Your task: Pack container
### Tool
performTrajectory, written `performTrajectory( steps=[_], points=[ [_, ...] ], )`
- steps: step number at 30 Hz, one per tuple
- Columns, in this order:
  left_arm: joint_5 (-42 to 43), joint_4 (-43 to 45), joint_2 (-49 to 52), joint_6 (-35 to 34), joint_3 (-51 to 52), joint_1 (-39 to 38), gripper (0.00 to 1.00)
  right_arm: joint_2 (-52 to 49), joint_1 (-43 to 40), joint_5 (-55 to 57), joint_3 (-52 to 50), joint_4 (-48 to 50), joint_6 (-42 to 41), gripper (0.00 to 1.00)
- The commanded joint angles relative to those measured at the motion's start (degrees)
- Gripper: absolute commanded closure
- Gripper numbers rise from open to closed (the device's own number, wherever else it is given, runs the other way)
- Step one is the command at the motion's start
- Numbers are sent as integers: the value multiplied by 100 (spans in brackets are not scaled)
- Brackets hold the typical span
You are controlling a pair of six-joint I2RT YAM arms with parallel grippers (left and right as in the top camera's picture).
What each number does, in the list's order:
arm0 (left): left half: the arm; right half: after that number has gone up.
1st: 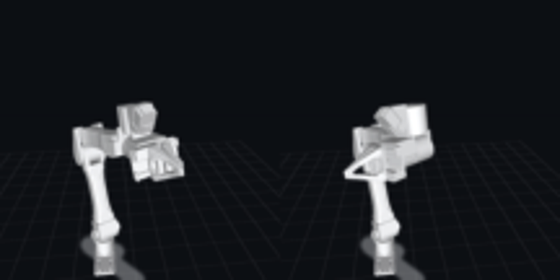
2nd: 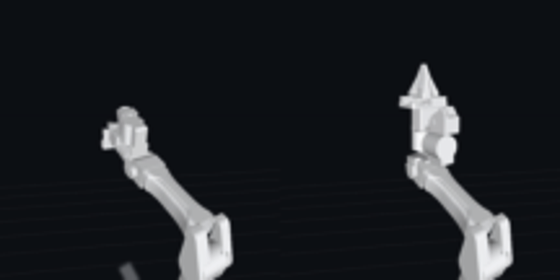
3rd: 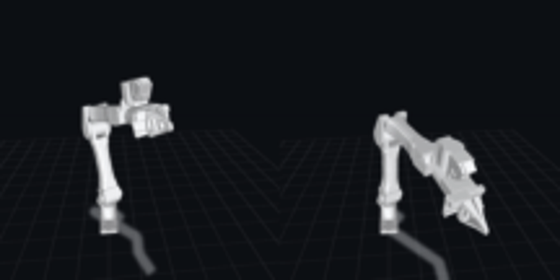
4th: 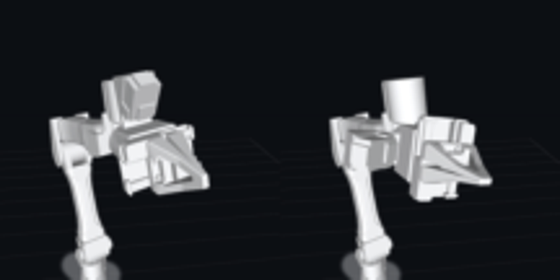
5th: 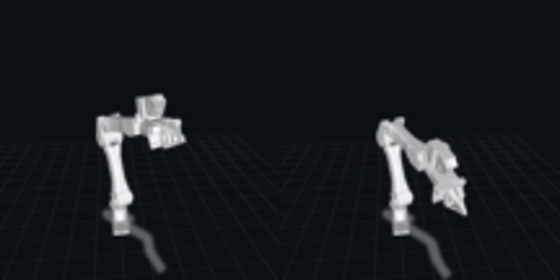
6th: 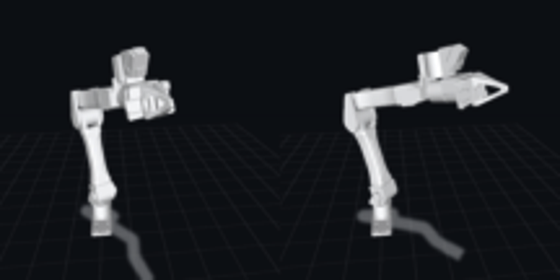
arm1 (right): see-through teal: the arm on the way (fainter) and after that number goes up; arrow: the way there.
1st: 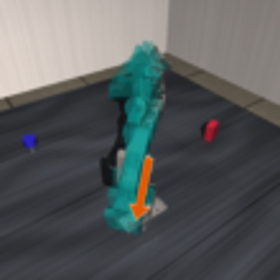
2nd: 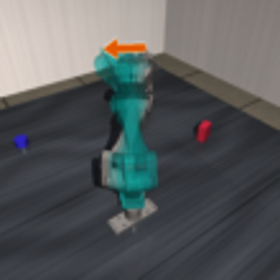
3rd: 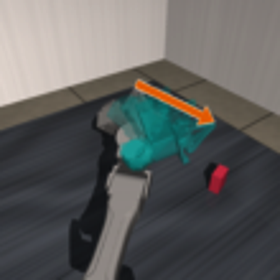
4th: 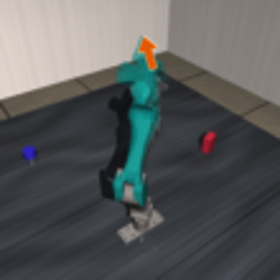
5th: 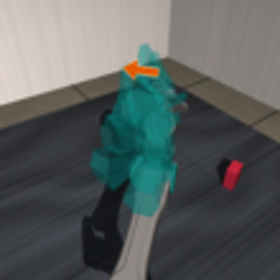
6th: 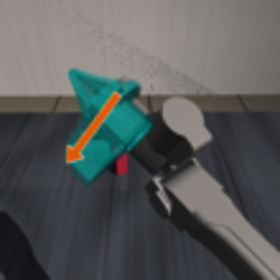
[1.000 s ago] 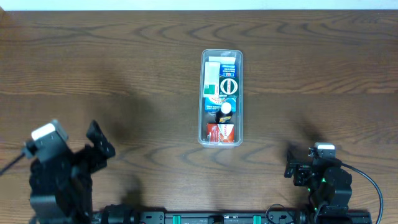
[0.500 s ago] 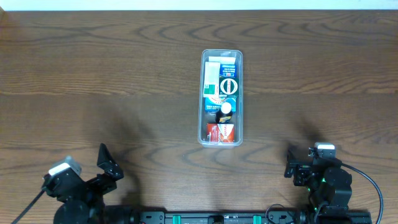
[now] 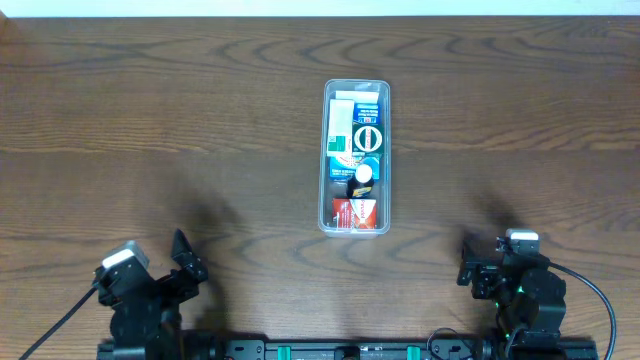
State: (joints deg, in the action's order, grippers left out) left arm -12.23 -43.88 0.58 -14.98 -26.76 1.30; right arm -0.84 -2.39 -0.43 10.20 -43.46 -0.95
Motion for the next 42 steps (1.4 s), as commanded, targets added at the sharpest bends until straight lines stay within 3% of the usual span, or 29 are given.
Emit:
performTrajectory(
  steps=[1, 10, 42],
  points=[
    [-31, 146, -48, 50, 422, -15, 2, 46, 44, 39, -61, 0, 83, 1],
    [-46, 1338, -48, 48, 1545, -13, 2, 46, 44, 39, -61, 0, 81, 1],
    [-46, 1508, -37, 118, 1871, -13, 2, 46, 44, 39, -61, 0, 81, 1]
  ],
)
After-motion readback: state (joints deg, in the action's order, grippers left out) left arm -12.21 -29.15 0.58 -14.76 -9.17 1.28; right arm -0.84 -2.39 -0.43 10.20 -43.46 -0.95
